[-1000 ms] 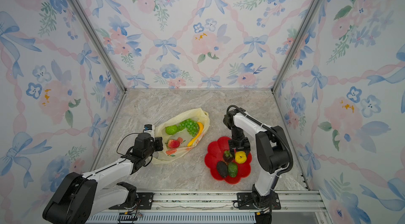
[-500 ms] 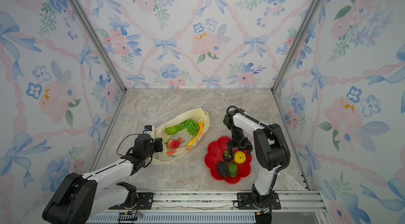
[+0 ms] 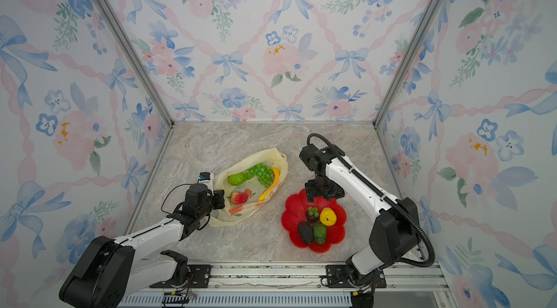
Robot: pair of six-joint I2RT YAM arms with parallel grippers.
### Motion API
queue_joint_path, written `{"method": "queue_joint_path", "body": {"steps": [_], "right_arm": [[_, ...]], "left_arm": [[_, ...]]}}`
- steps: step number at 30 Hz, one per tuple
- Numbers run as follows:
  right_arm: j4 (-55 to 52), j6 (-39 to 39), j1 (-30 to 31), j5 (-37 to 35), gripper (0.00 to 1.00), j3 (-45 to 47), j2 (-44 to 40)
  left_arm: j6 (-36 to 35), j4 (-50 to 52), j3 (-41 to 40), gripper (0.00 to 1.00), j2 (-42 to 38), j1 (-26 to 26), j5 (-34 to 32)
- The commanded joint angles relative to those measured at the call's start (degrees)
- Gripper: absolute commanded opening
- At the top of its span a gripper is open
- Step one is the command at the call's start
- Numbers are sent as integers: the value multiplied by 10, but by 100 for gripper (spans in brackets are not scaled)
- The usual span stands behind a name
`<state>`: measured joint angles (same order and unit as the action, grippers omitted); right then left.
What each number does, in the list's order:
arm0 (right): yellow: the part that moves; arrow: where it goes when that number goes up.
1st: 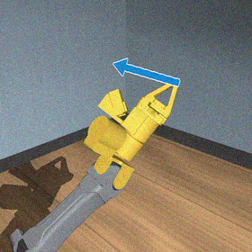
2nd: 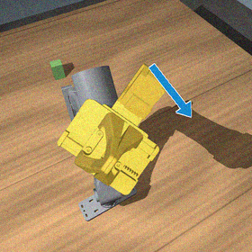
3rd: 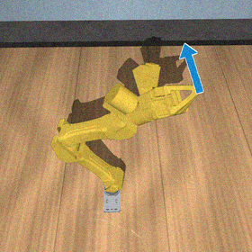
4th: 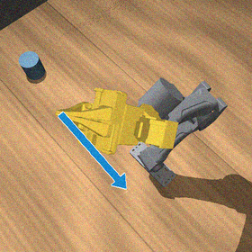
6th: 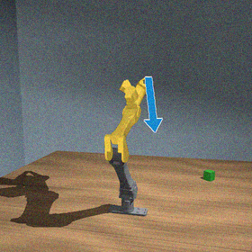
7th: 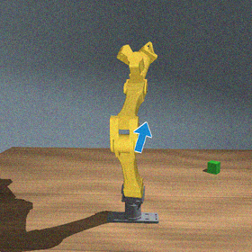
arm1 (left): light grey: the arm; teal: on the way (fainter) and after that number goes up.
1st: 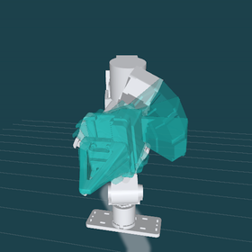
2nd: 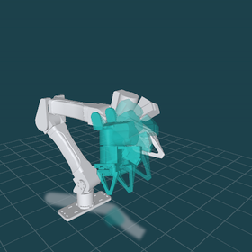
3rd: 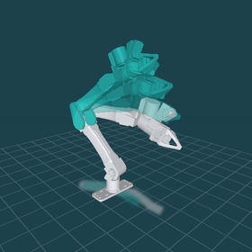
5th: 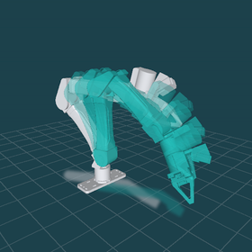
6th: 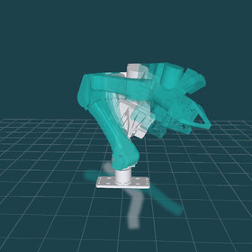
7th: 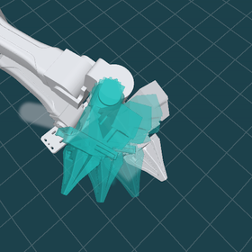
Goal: Take fruits out of the plastic bag
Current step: Place the fruit on the plate, then pick up the fruit from the plastic bag.
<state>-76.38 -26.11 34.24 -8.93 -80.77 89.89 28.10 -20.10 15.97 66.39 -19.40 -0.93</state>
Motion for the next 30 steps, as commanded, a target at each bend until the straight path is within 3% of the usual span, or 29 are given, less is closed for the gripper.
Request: {"method": "queue_joint_path", "body": {"steps": [1,8,15,30], "right_arm": [[93,-47,76,3,83,-66,26],[243,-83,158,5,77,-138,146],[401,-90,194,22,77,-120,203],[495,-63,201,50,79,-218,343]], "left_arm": [[3,-9,0,3,-17,1,10],[8,-9,-3,3,-31,-1,14],[17,-10,-6,3,-33,-2,23],[16,-9,-15,3,-47,-2,4]]}}
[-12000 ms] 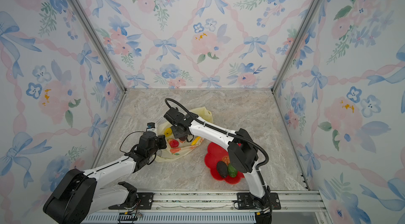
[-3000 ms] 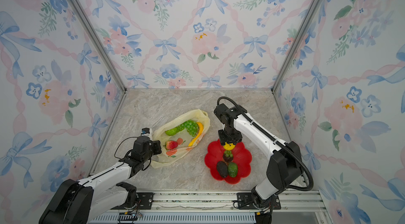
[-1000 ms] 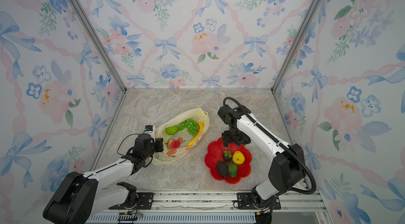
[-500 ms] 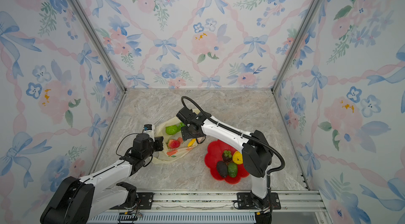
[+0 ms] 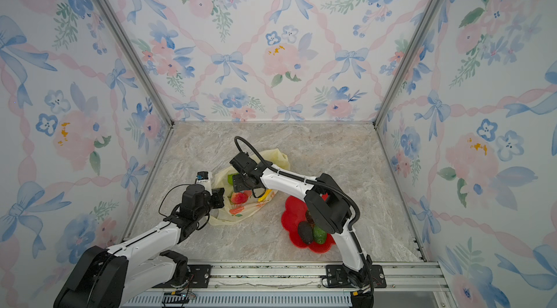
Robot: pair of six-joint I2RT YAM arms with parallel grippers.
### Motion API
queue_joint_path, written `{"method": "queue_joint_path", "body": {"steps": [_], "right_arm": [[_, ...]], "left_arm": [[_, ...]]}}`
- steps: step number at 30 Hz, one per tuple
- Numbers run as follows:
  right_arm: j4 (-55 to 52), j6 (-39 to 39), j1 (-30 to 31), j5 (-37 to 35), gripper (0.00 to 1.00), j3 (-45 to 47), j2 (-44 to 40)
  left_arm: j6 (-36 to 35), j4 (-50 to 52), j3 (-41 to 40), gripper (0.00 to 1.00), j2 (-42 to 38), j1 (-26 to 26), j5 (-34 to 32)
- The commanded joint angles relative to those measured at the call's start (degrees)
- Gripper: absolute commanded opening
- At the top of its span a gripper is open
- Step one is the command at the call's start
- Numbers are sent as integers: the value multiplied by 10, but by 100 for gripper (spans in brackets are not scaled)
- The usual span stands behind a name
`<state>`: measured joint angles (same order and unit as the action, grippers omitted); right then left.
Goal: Take fruits out of the plastic bag
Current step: Pick up the fruit from the plastic bag.
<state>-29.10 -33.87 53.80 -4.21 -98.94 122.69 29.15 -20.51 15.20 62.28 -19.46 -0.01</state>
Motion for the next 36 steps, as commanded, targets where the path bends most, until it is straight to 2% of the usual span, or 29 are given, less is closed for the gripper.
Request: {"method": "queue_joint_path", "body": {"steps": [1,10,25,31,36], "right_arm": [[23,17,5,1,80,-43,21],[6,29,3,-48,88,-121,83],[-80,16,-8,-36,89,-247,184],[-97,14,-16,-13,84,-253,189],[-104,16,-18,-8,71,-246,177]], "left_arm": [[5,-5,-6,3,-5,-2,-6],[4,-6,-6,3,-2,-2,-5],[3,-8,4,3,18,-3,8],[1,-9,4,3,14,-3,1],[0,-9,2,3,18,-3,-11]]}}
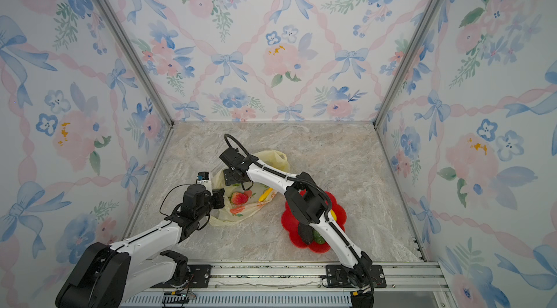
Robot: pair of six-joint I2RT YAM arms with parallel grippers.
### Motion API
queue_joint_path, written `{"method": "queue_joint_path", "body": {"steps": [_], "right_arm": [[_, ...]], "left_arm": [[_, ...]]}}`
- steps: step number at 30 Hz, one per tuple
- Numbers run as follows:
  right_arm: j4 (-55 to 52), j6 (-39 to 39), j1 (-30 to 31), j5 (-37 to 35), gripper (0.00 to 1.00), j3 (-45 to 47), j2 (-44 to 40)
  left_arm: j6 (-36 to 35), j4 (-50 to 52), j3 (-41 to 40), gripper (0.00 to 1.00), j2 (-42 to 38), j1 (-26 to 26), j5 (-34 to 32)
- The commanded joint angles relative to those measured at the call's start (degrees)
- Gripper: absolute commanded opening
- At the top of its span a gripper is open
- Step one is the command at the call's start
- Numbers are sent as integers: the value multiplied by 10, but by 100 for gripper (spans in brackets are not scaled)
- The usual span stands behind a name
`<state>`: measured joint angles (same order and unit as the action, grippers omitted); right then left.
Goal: Take fruits out of the plastic bag
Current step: Pick up the fruit from the plastic bag.
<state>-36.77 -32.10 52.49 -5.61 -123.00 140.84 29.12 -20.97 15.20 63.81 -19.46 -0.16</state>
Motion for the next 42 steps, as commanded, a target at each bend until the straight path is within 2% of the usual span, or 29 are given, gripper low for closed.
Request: {"method": "queue_joint_path", "body": {"steps": [1,5,12,26,33,42], "right_arm": [[-23,-3,-5,4,68,4,-12],[6,-6,-2,13,64,40,-45],[13,4,19,21,63,68,-87],[83,-2,36,25,63,281,-278],[62,3,35,19,62,361,-380],[8,-5,25,-38,61,475,-520]], "left_arm": [[0,-4,4,3,7,-2,-11],[-1,-3,8,3,13,-2,-11],[0,4,-4,4,-22,-2,-26],[7,10,4,4,-8,-1,-14],[6,13,4,4,-11,-2,-16],[7,12,5,4,-6,-2,-15]]}}
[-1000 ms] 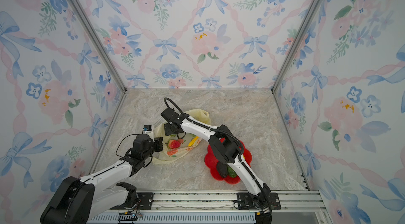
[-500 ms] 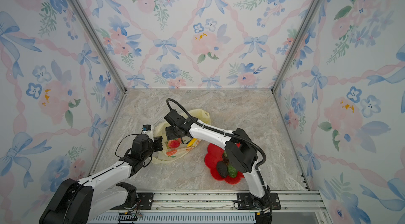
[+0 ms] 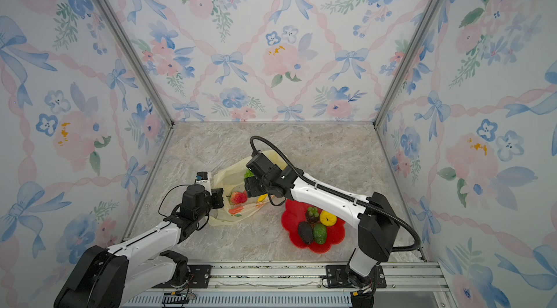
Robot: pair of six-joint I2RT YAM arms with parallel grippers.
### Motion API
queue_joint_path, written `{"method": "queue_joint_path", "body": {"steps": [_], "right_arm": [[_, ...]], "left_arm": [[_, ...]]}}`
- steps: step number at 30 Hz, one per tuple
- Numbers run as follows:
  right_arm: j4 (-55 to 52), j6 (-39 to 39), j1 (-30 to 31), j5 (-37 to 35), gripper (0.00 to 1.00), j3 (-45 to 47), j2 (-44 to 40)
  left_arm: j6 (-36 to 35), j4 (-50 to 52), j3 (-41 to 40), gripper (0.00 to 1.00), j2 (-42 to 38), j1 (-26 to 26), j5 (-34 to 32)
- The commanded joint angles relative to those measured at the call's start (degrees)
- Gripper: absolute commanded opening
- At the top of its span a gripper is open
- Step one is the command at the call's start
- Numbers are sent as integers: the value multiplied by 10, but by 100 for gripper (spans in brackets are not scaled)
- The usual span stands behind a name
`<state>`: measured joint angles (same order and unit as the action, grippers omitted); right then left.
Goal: Take fruits out of the plastic bag
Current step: Pick up the fruit from the plastic bag, then place the fruit on the plate.
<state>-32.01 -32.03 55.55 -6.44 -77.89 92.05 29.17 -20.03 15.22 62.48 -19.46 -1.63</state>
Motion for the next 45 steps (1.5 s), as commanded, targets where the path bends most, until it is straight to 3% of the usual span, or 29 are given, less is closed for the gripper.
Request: {"method": "queue_joint_path", "body": {"steps": [1,23,45], "right_arm": [[-45,-7,-6,-34,61,34,-41],[-100,-63,-63,-69,61,232,-180],[-59,-72,-87,-46,63,262,-113]], "left_arm": [[6,3,5,4,8,-2,-1],[5,3,4,4,7,-2,-4],[5,3,5,4,11,-2,-4]]}}
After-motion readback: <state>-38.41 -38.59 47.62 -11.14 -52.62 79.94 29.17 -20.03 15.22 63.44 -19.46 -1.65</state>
